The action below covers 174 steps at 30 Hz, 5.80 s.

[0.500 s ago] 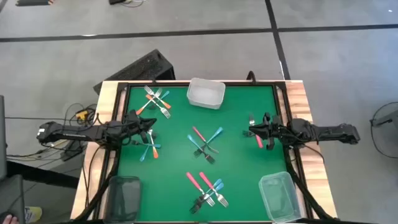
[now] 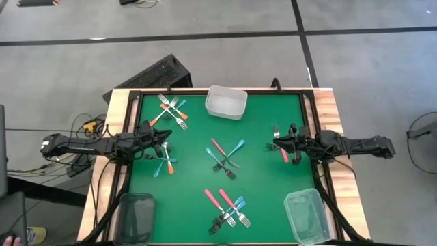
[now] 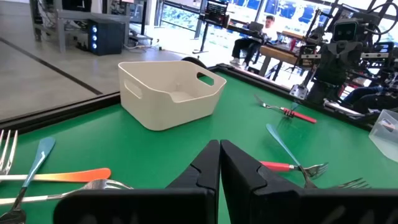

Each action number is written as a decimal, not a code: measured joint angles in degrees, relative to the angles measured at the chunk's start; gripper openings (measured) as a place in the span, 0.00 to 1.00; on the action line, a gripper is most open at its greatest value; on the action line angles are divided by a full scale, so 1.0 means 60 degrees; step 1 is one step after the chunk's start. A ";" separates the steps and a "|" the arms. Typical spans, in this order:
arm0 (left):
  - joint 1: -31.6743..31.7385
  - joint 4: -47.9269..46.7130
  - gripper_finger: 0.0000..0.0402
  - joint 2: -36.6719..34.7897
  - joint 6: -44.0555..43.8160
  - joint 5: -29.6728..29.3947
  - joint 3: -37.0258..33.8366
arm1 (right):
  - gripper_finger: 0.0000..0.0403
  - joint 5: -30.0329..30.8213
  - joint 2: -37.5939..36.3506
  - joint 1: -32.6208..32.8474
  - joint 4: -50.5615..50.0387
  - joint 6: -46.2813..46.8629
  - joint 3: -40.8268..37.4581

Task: Sort silverware by color (type)

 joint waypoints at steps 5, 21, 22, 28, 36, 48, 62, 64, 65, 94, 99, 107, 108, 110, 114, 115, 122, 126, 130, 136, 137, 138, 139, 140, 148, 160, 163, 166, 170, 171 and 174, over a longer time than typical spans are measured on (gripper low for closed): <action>0.0001 0.0001 0.00 0.0004 0.0000 0.0001 -0.0002 | 0.14 0.0004 0.0000 -0.0001 0.0003 0.0000 -0.0001; 0.0004 0.0004 0.00 0.0004 0.0000 0.0000 -0.0002 | 0.14 0.0000 0.0000 0.0003 0.0002 0.0000 -0.0003; 0.0000 0.0004 0.00 0.0004 0.0000 0.0000 -0.0003 | 0.14 0.0001 0.0000 -0.0001 0.0000 0.0000 0.0000; 0.0002 0.0001 0.00 0.0002 0.0000 0.0000 -0.0002 | 0.14 0.0003 0.0000 0.0003 0.0002 0.0000 0.0000; 0.0000 0.0004 0.00 0.0004 0.0000 0.0000 -0.0001 | 0.14 0.0000 0.0000 -0.0001 -0.0001 0.0000 0.0001; 0.0000 0.0050 0.00 0.0002 -0.0059 0.0009 -0.0004 | 0.14 0.0003 0.0000 0.0001 0.0003 0.0000 0.0001; 0.0000 0.0600 0.00 0.0022 -0.0129 -0.0248 0.0000 | 0.14 0.1579 0.0011 -0.0901 0.1530 -0.1530 0.0405; 0.0044 0.1141 0.00 0.0022 0.0276 -0.0139 0.0019 | 0.15 0.1562 0.0000 -0.1136 0.1355 -0.1413 0.0694; 0.0104 0.1273 0.00 0.0027 0.0493 0.0099 0.0050 | 0.16 0.1544 0.0013 -0.1210 0.1061 -0.1363 0.0822; 0.0419 0.4340 0.29 0.7609 0.1302 0.1947 0.3094 | 0.36 0.1655 0.6761 0.0043 -0.7149 0.3124 0.4563; 0.0485 0.5115 0.29 0.8053 0.2493 0.1920 0.3096 | 0.36 0.1300 0.8241 -0.0014 -0.8934 0.3563 0.5733; 0.0492 0.5315 0.29 0.8667 0.2904 0.1714 0.3096 | 0.36 0.1003 1.0622 -0.0713 -1.1537 0.2373 0.6904; 0.0492 0.5248 0.29 0.8739 0.2856 0.1670 0.3096 | 0.36 0.0714 1.0908 -0.0834 -1.1577 0.2117 0.6904; 0.0493 0.5193 0.29 0.8936 0.2858 0.1645 0.3096 | 0.36 0.0089 1.1475 -0.1027 -1.1593 0.1615 0.6814; 0.0492 0.5125 0.29 0.9366 0.3017 0.1517 0.3096 | 0.36 -0.0485 1.2465 -0.1112 -1.1582 0.0834 0.6784; 0.0492 0.5181 0.29 0.9477 0.3095 0.1432 0.3096 | 0.36 -0.0522 1.2653 -0.1106 -1.1576 0.0692 0.6802; 0.0670 0.5382 0.29 0.9774 0.3899 0.0903 0.3096 | 0.36 -0.0372 1.3479 -0.1301 -1.1353 0.0180 0.6929; 0.1039 0.5387 0.29 0.9724 0.4208 0.0763 0.3096 | 0.36 -0.0116 1.3897 -0.1661 -1.0827 -0.0422 0.6919; 0.1442 0.5370 0.29 0.9704 0.4211 0.0784 0.3096 | 0.36 -0.0004 1.4423 -0.2254 -1.0610 -0.0667 0.6922; 0.1896 0.5333 0.29 0.9704 0.4291 0.1466 0.3096 | 0.36 -0.0006 1.5154 -0.2828 -1.0589 -0.0736 0.6968; 0.1948 0.5331 0.29 0.9704 0.4323 0.1567 0.3096 | 0.35 -0.0035 1.5270 -0.2867 -1.0593 -0.0748 0.6986; 0.1998 0.5332 0.29 0.9704 0.4331 0.1639 0.3096 | 0.34 -0.0062 1.5356 -0.2887 -1.0595 -0.0761 0.6987; 0.2056 0.5335 0.29 0.9704 0.4331 0.1716 0.3096 | 0.33 -0.0062 1.5427 -0.2890 -1.0597 -0.0761 0.6980; 0.2106 0.5340 0.29 0.9704 0.4331 0.1759 0.3096 | 0.31 -0.0062 1.5479 -0.2883 -1.0584 -0.0761 0.6980; 0.2335 0.5428 0.29 0.9704 0.3993 0.1776 0.3096 | 0.04 -0.0495 1.5335 -0.2879 -1.0341 -0.0861 0.7029; 0.1721 0.5091 0.29 0.9701 0.2157 0.2532 0.3096 | 0.02 -0.0525 1.3042 -0.2807 -1.0361 0.1116 0.7696; 0.1582 0.5096 0.29 0.9701 0.2347 0.2529 0.3096 | 0.02 -0.0535 1.2251 -0.2419 -1.0730 0.2170 0.7906; 0.1593 0.5164 0.29 0.9701 0.2619 0.2304 0.3096 | 0.02 -0.0595 1.1688 -0.1715 -1.1100 0.3572 0.8280; 0.1596 0.5449 0.29 0.9701 0.3031 0.1685 0.3096 | 0.02 -0.1270 1.1373 -0.0355 -1.1246 0.5425 0.8841; 0.1596 0.5497 0.29 0.9697 0.3117 0.1575 0.3096 | 0.02 -0.1413 1.1369 0.0040 -1.1284 0.5890 0.9006; 0.1620 0.5736 0.29 0.9697 0.3481 0.1320 0.3096 | 0.02 -0.1735 1.1446 0.1380 -1.1434 0.7447 0.9487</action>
